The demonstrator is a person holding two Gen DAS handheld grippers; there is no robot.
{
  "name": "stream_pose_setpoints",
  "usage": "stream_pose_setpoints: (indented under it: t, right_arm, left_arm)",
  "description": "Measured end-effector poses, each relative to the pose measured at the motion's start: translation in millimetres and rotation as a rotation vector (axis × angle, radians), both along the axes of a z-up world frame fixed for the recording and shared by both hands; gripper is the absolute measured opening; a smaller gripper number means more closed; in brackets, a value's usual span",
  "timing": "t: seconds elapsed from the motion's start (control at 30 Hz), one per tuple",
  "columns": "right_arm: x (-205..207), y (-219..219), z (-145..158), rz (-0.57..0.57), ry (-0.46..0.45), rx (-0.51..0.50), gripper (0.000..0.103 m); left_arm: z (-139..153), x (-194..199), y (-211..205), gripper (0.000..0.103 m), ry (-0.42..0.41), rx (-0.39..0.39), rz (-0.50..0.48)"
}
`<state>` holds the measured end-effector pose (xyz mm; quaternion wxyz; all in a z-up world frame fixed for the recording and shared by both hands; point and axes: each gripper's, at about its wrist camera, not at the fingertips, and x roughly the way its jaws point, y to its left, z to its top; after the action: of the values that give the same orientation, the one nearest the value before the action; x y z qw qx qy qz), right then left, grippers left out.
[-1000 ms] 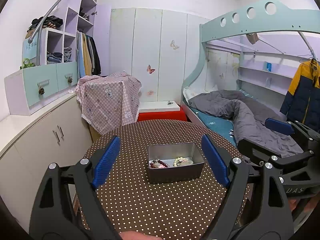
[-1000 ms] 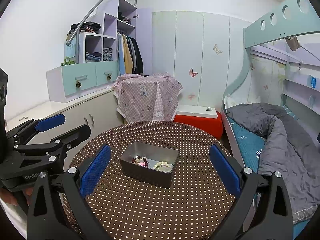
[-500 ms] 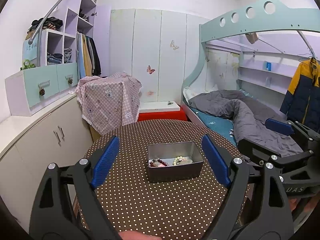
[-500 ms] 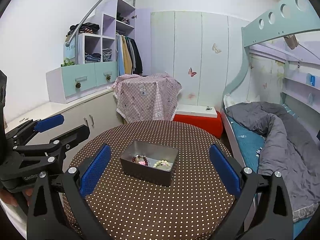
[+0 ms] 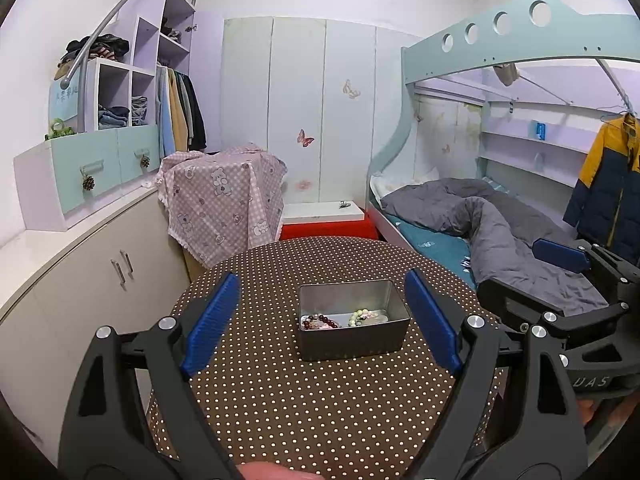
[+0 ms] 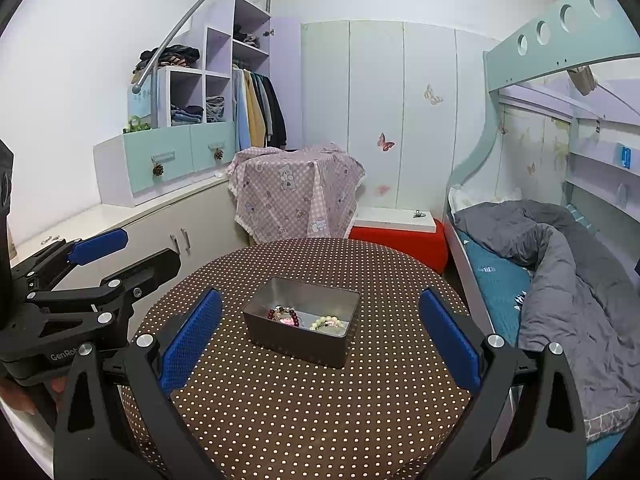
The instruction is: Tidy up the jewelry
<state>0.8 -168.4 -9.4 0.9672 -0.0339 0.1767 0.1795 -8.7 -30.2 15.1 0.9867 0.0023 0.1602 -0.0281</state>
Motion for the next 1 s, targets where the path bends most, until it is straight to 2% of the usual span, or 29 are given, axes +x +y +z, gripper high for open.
stream_pose_setpoints:
  t: [1.0]
  right_arm:
    - [1.9, -0.2, -1.2, -0.013, 0.008, 0.003, 0.095]
  left_arm:
    - [0.4, 6.1, -0.5, 0.083, 0.007, -0.004, 0.000]
